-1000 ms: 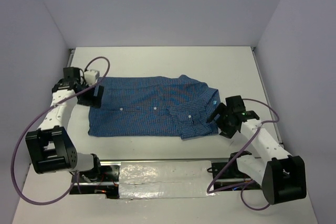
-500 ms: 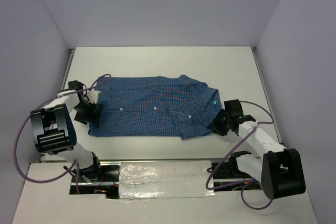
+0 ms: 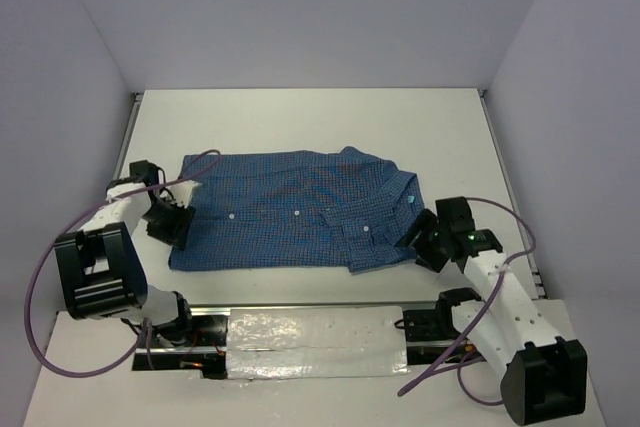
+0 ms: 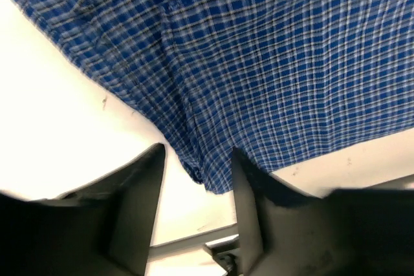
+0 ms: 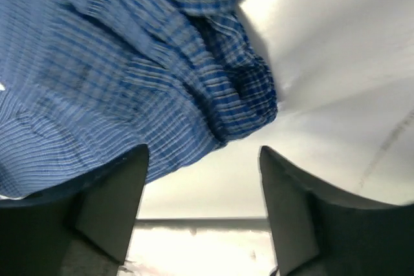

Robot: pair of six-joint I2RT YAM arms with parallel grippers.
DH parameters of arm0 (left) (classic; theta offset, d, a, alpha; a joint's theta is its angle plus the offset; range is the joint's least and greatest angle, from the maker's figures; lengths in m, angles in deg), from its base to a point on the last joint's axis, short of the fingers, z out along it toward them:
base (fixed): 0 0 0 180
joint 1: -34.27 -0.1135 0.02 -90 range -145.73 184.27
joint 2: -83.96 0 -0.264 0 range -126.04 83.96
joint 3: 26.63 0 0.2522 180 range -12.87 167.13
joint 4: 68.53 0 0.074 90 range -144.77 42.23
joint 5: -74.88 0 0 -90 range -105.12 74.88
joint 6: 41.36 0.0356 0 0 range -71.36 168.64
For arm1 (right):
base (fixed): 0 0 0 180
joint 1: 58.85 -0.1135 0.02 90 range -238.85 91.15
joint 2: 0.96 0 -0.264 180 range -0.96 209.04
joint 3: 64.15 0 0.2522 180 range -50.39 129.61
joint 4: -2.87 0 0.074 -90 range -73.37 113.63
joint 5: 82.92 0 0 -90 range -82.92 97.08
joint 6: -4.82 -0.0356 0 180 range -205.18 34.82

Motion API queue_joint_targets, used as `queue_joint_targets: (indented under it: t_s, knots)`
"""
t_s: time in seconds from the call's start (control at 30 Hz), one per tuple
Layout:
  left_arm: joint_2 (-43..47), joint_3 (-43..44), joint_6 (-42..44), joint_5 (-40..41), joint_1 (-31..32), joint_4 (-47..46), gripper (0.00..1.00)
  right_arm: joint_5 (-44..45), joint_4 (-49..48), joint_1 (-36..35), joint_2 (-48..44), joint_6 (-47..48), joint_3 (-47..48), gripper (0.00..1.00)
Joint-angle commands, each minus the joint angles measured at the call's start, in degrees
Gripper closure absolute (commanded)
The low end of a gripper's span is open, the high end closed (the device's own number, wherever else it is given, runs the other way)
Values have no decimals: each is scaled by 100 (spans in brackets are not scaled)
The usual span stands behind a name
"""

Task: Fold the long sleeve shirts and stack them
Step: Fold the shirt

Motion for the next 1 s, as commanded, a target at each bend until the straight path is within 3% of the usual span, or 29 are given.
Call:
queue_joint_targets:
  t_s: [0.0, 0.1, 0.2, 0.3, 0.33, 0.47, 0.5, 0.53, 0.57, 0.6, 0.67, 0.77, 0.9, 0.97]
  knots:
    - [-11, 394, 134, -172, 10, 307, 40, 530, 623, 21, 110, 548, 1111, 22]
    - [-424, 1342, -24, -382, 1, 580, 37, 761, 695, 12, 794, 1278, 2579, 21]
    - [-933, 2693, -593, -637, -34, 546, 36, 334, 213, 4, 2223, 1841, 4045, 21]
    - [-1522, 3399, -1043, -778, -34, 370, 34, 94, -34, -101, 3333, 2008, 5257, 23]
    - [-1663, 3714, -1305, -761, -34, 222, 24, 50, -35, -171, 4128, 2035, 5603, 23]
    - [-2260, 3946, -1589, -358, -16, -367, 19, 110, 725, -645, 6434, 2228, 7623, 23]
    - [-2340, 3937, -1615, -279, -8, -499, 18, 198, 964, -725, 7387, 2246, 8637, 23]
    - [-2506, 3955, -1650, -173, -7, -718, 16, 225, 1184, -787, 7823, 2264, 9178, 22]
    - [-2603, 3981, -1677, -172, -7, -790, 4, 147, 1474, -840, 8271, 2272, 10114, 22]
    - [-2700, 4068, -1729, -198, 19, -834, 4, 51, 1581, -927, 9007, 2264, 10489, 22]
    - [-2981, 4157, -1808, -251, 63, -939, 1, -73, 1801, -1024, 9583, 2132, 11288, 22]
    - [-3237, 4210, -1941, -357, 107, -1071, 1, -160, 1645, -1095, 9972, 2027, 11127, 22]
    - [-3395, 4122, -1985, -480, 238, -1256, 1, -162, 994, -1165, 9499, 2053, 9802, 22]
    - [-3457, 4043, -1967, -533, 291, -1326, 1, -82, 984, -1165, 9419, 2123, 9641, 22]
